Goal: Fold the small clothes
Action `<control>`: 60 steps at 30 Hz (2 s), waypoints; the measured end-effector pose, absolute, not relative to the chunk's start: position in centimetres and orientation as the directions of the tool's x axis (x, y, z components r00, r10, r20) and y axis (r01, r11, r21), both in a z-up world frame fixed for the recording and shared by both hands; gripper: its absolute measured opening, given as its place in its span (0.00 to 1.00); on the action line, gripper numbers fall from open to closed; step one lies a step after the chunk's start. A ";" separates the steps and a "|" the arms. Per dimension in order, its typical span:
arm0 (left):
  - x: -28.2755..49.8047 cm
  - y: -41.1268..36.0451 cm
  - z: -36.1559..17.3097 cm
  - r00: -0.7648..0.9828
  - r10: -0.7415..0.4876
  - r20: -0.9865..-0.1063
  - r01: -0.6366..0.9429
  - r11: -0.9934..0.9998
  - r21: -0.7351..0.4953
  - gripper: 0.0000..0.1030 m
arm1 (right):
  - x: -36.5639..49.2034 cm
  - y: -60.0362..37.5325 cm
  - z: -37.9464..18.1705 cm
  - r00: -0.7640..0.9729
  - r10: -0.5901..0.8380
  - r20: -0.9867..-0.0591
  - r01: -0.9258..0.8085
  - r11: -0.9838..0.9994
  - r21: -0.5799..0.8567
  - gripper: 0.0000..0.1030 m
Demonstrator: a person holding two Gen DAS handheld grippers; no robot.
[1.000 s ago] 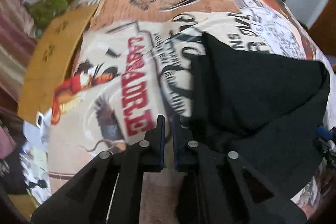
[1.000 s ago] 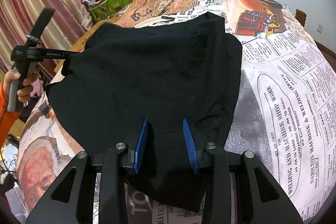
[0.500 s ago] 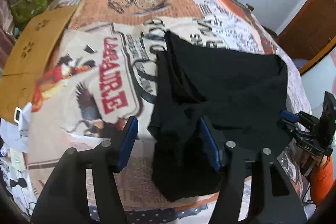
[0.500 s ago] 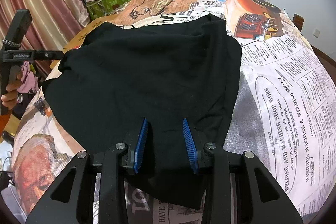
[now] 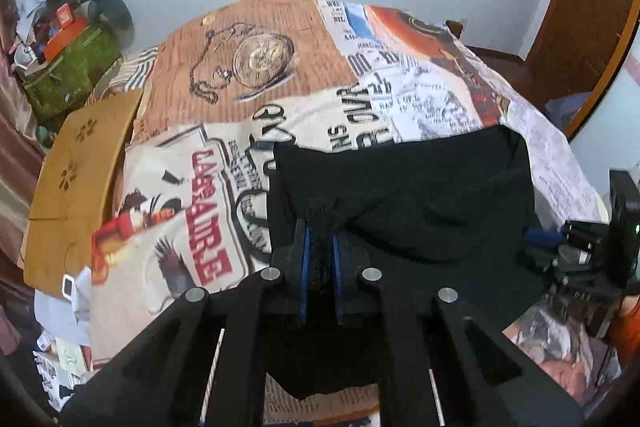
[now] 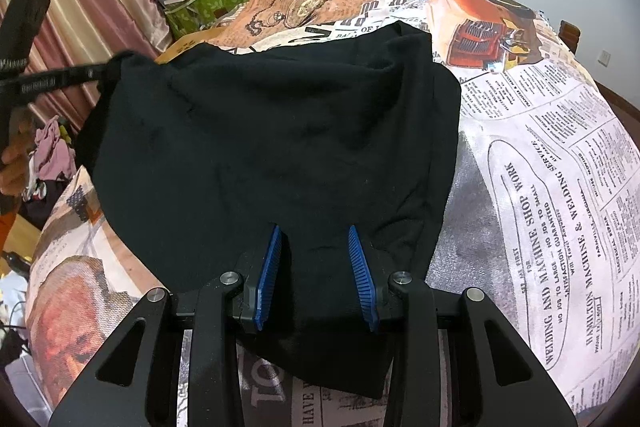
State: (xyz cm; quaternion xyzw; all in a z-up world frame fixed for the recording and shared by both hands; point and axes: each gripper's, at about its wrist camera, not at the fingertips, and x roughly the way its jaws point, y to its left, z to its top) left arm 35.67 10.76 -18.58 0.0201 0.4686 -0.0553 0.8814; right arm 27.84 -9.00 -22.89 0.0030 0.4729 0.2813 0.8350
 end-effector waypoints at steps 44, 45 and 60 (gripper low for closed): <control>43.3 16.8 -27.3 0.447 -0.062 -0.892 -0.189 0.968 -0.162 0.51 | 36.1 -10.9 -21.0 0.577 0.387 -0.719 -0.328 0.916 0.230 0.13; 43.2 16.8 -27.0 0.453 -0.050 -0.890 -0.191 0.970 -0.151 0.51 | 35.9 -11.0 -20.5 0.615 0.327 -0.717 -0.293 0.939 0.177 0.16; 42.5 15.2 -27.0 0.412 -0.018 -0.911 -0.116 0.991 -0.072 0.54 | 37.9 -9.1 -21.0 0.531 0.297 -0.794 -0.361 0.927 0.106 0.49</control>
